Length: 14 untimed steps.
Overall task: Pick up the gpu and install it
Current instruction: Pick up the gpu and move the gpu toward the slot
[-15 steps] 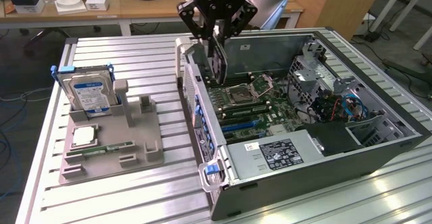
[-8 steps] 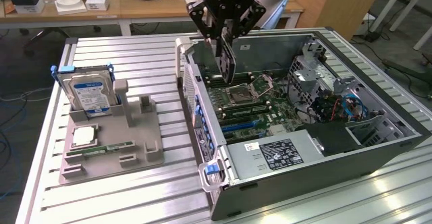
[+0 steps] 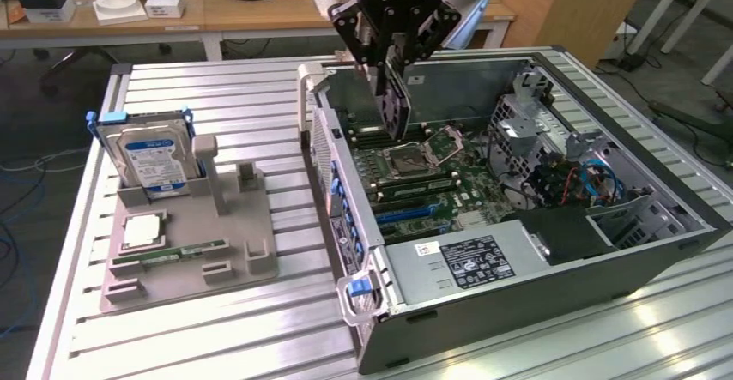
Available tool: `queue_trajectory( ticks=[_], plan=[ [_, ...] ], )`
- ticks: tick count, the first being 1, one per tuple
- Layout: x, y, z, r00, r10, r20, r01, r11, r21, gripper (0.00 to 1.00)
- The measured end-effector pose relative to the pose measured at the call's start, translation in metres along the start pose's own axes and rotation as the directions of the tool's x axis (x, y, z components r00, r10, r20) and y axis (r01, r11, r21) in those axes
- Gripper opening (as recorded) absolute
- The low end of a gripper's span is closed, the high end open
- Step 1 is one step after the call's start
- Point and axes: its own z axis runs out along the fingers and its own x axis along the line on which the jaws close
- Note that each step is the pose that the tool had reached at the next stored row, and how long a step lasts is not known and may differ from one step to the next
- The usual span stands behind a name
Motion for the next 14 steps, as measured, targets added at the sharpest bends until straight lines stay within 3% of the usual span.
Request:
queue_trajectory(
  ticks=[4, 14],
  plan=[
    [-0.0051, 0.0001, 0.0001, 1.0, 0.0, -0.0001, 0.0, 1.0, -0.0001, 0.27],
    [-0.0051, 0.0001, 0.0001, 1.0, 0.0, 0.0, 0.0, 1.0, -0.0001, 0.27]
  ],
)
